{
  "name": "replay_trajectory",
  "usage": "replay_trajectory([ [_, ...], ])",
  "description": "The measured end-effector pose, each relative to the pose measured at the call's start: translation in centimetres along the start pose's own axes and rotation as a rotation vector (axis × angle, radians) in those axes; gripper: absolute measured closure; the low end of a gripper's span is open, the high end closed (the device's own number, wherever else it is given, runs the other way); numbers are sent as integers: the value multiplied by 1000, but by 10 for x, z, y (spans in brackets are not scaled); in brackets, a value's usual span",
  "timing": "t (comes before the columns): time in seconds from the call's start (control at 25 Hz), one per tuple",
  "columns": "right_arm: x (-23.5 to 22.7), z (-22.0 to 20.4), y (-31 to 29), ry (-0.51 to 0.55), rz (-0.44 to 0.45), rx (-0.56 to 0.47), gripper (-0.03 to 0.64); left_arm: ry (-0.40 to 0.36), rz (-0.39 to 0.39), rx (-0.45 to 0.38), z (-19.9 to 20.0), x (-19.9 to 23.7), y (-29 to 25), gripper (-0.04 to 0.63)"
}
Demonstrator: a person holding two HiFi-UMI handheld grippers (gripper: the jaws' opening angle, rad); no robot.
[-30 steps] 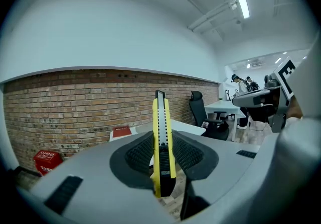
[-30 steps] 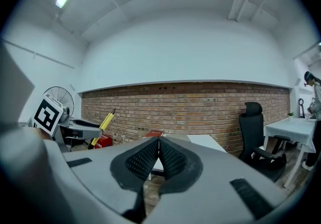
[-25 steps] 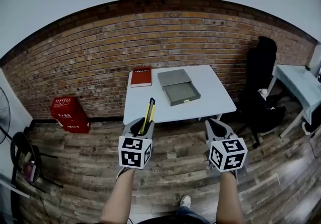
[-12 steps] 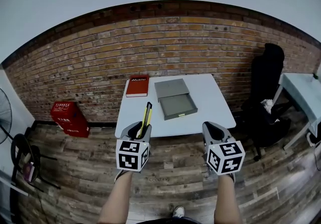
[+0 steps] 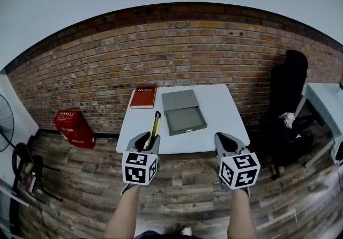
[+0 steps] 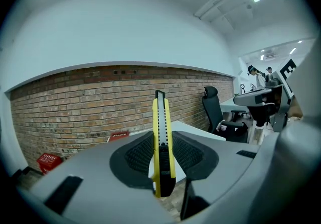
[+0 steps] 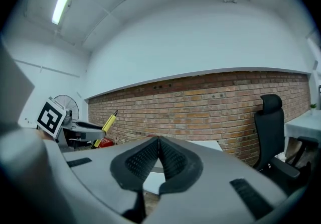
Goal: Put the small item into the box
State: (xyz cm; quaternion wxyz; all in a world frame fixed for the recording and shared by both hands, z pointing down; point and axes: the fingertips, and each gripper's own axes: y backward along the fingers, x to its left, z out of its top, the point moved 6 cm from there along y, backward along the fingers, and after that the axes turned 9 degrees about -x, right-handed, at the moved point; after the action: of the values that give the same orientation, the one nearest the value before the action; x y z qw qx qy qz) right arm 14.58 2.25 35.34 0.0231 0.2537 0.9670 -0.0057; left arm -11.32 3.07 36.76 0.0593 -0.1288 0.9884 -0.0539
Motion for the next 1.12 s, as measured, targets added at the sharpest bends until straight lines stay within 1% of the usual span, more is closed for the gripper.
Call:
replay_trajectory([
  [0.32,-14,1,-10,9,11,1,597,10,18,-9,2,0,-14,466],
  [0.6,-20,-1,-36,18,13,-2,597,13,16,-16,0,14,-38,466],
  [0.84,-25,-5,-82,24,5,1,597,14,5,-15,-5,42,-78,466],
  [1.12,-28,-7,-151,29,-18,24,597,24,-22,-6,-8,86,-137,466],
])
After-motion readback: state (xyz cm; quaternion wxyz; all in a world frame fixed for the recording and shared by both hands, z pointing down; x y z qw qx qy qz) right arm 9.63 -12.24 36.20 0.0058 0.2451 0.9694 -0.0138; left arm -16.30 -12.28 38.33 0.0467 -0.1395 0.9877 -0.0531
